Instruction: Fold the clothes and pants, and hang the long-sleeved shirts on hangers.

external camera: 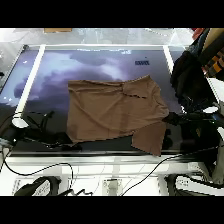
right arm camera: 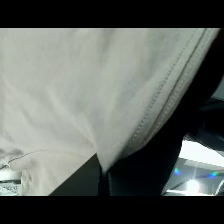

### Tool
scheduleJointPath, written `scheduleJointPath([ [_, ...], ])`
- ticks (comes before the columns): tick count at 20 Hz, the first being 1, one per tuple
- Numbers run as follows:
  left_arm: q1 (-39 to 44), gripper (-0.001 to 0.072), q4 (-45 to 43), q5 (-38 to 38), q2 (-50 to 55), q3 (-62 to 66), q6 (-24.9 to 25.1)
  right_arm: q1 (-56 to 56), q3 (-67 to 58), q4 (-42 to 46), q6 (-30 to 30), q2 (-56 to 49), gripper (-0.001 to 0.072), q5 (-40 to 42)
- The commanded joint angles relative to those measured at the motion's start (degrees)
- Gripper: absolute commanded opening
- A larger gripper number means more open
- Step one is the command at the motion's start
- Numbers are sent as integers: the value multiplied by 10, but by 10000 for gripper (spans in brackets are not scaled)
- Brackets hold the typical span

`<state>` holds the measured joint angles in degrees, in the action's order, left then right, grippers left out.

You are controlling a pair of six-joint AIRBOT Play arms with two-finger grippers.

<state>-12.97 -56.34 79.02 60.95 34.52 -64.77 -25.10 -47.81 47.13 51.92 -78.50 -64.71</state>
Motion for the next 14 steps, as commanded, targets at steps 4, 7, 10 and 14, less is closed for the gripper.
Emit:
scheduleJointPath([
  [4, 24, 467, -65, -19, 0, -4, -20, 0, 0, 0, 0, 0, 13, 7],
  [7, 24, 468, -89, -71, 0, -4, -62, 0, 0, 0, 0, 0, 13, 9],
  [10, 24, 468, -92, -117, 0, -4, -68, 0, 0, 0, 0, 0, 13, 9],
  [14, 24, 468, -92, -135, 22, -5, -68, 0, 0, -3, 0, 0, 13, 9],
])
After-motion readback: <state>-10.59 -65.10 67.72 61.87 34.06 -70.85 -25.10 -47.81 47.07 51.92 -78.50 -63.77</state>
